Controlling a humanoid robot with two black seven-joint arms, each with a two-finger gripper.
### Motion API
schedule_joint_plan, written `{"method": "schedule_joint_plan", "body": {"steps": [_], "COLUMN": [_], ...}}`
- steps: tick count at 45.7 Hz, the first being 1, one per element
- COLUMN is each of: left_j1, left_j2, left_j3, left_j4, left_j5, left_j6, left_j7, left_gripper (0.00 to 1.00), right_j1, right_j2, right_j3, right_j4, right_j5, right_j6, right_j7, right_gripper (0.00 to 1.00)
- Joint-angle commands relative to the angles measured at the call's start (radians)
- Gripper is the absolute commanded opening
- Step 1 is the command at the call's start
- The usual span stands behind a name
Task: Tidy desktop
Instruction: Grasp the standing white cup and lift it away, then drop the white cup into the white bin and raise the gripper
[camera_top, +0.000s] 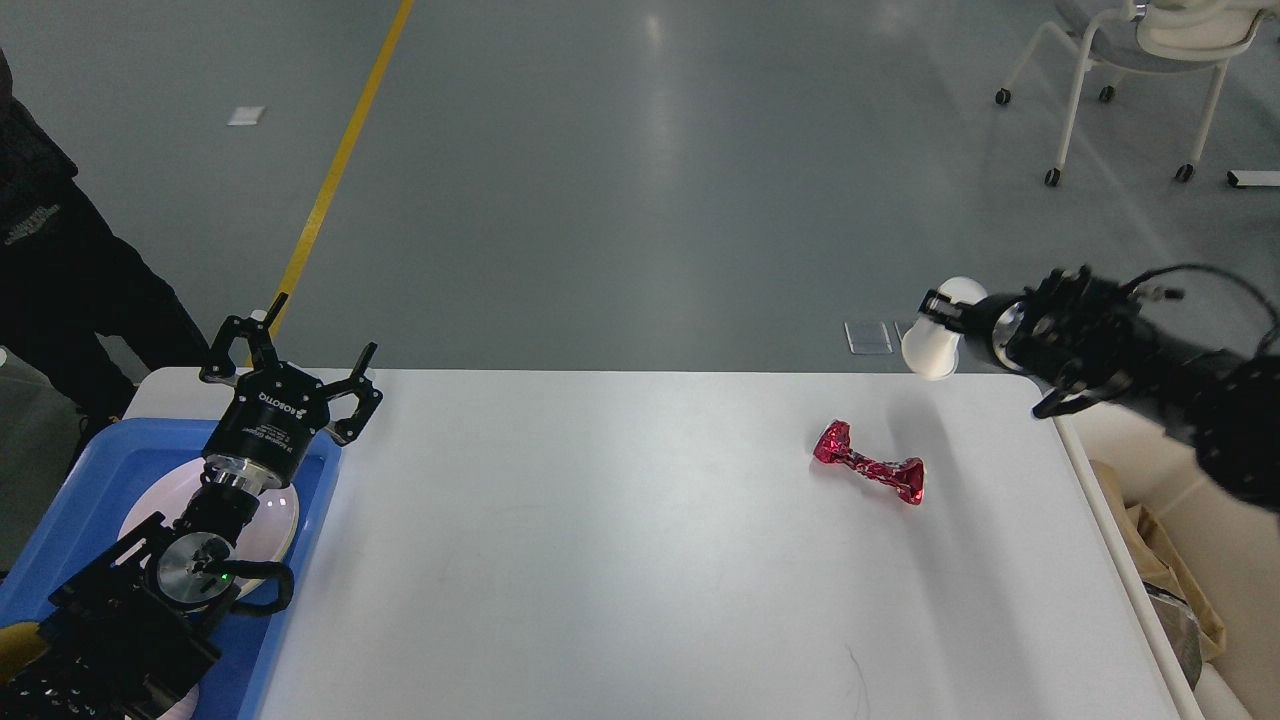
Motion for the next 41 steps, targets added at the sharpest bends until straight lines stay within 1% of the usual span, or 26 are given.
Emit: {"method": "schedule_joint_plan", "body": {"steps": [1, 3, 5, 7, 9, 11, 16, 20, 22, 25, 27, 32, 36, 39, 41], "left_j1": [0.000, 0.000, 0.000, 0.000, 0.000, 0.000, 0.000, 0.000, 0.000, 0.000, 0.000, 0.000, 0.000, 0.000, 0.000], "left_j2": [0.000, 0.000, 0.000, 0.000, 0.000, 0.000, 0.000, 0.000, 0.000, 0.000, 0.000, 0.000, 0.000, 0.000, 0.000], "left_j3": [-0.001, -0.001, -0.001, -0.001, -0.001, -0.001, -0.001, -0.001, -0.001, 0.000, 0.000, 0.000, 0.000, 0.000, 0.000], "left_j4": [0.000, 0.000, 0.000, 0.000, 0.000, 0.000, 0.000, 0.000, 0.000, 0.000, 0.000, 0.000, 0.000, 0.000, 0.000], "left_j5": [0.000, 0.000, 0.000, 0.000, 0.000, 0.000, 0.000, 0.000, 0.000, 0.000, 0.000, 0.000, 0.000, 0.000, 0.000], "left_j6": [0.000, 0.000, 0.000, 0.000, 0.000, 0.000, 0.000, 0.000, 0.000, 0.000, 0.000, 0.000, 0.000, 0.000, 0.000], "left_j7": [0.000, 0.000, 0.000, 0.000, 0.000, 0.000, 0.000, 0.000, 0.000, 0.000, 0.000, 0.000, 0.000, 0.000, 0.000], "left_gripper": [1.00, 1.00, 1.00, 1.00, 1.00, 1.00, 1.00, 1.00, 1.00, 1.00, 1.00, 1.00, 1.00, 1.00, 1.00], "right_j1": [0.465, 0.614, 0.743, 0.876, 0.947, 0.989, 1.013, 0.996, 0.967, 0.863, 0.788, 0.572, 0.307, 0.094, -0.066], "right_j2": [-0.144, -0.156, -0.156, -0.164, -0.167, -0.168, -0.207, -0.222, -0.234, -0.269, -0.286, -0.345, -0.414, -0.446, -0.448], "right_j3": [-0.154, -0.196, -0.213, -0.211, -0.210, -0.220, -0.243, -0.259, -0.266, -0.294, -0.323, -0.421, -0.437, -0.394, -0.346], "right_j4": [0.201, 0.217, 0.232, 0.254, 0.270, 0.303, 0.389, 0.399, 0.392, 0.384, 0.363, 0.257, 0.183, 0.078, -0.007], "right_j5": [-0.118, -0.219, -0.336, -0.451, -0.523, -0.571, -0.620, -0.625, -0.625, -0.640, -0.663, -0.700, -0.692, -0.669, -0.627], "right_j6": [0.366, 0.522, 0.651, 0.757, 0.757, 0.757, 0.757, 0.757, 0.757, 0.757, 0.687, 0.459, 0.316, 0.204, 0.127], "right_j7": [0.095, 0.170, 0.265, 0.358, 0.408, 0.431, 0.436, 0.431, 0.426, 0.423, 0.422, 0.422, 0.420, 0.414, 0.410], "right_gripper": [0.00, 0.00, 0.00, 0.00, 0.00, 0.00, 0.00, 0.00, 0.00, 0.00, 0.00, 0.00, 0.00, 0.00, 0.00]}}
